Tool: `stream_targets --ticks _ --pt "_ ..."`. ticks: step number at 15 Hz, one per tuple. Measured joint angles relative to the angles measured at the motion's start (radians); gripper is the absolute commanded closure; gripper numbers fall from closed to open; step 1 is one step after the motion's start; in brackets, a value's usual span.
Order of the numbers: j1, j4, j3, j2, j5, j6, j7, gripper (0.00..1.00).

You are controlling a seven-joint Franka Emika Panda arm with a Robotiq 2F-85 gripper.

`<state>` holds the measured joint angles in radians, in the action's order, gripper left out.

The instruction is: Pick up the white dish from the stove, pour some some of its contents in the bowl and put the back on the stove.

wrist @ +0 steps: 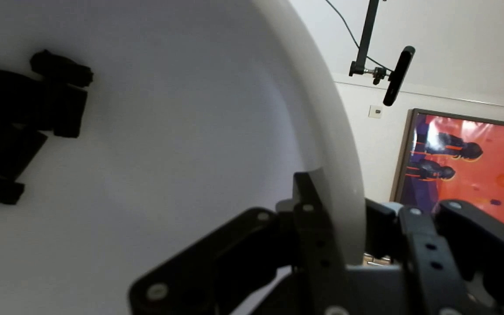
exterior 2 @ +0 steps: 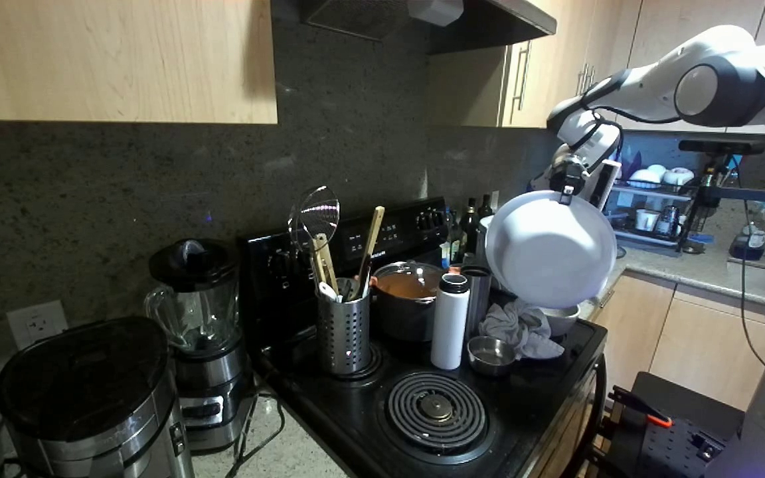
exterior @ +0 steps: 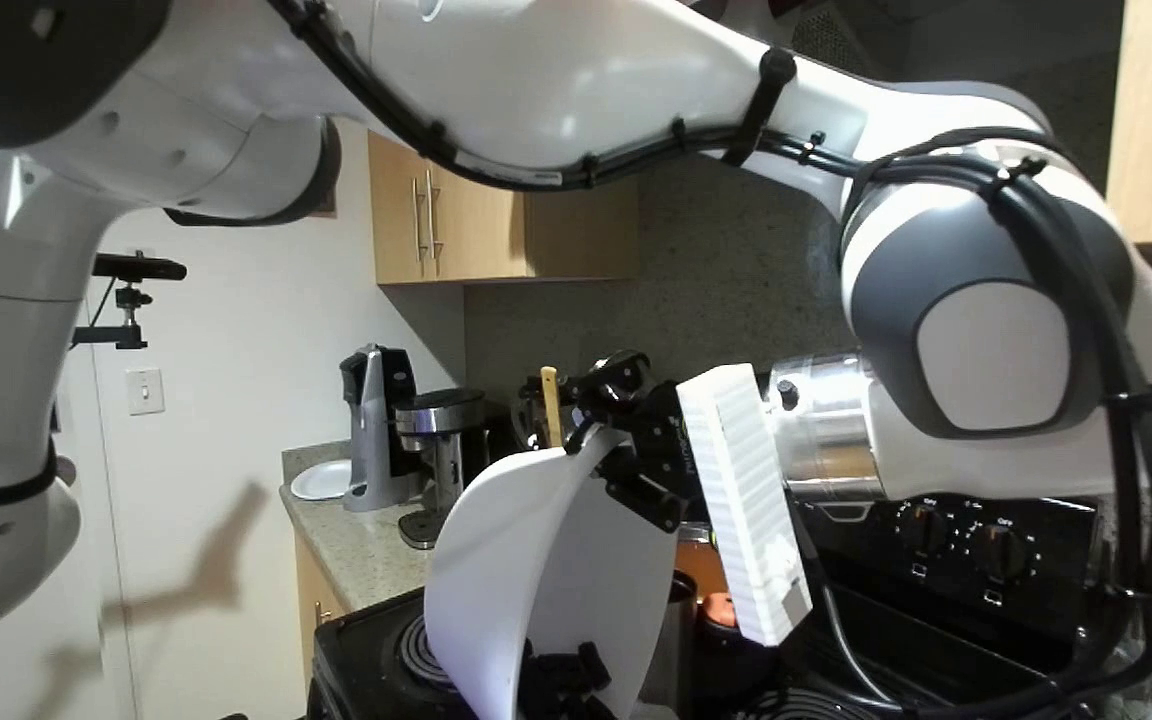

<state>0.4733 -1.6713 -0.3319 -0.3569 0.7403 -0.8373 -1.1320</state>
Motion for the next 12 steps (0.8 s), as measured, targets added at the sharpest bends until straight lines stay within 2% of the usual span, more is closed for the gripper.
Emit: stream_targets --ticks 12 --pt "0.061 0.151 0.011 -0.104 0.0 0.149 0.0 0.98"
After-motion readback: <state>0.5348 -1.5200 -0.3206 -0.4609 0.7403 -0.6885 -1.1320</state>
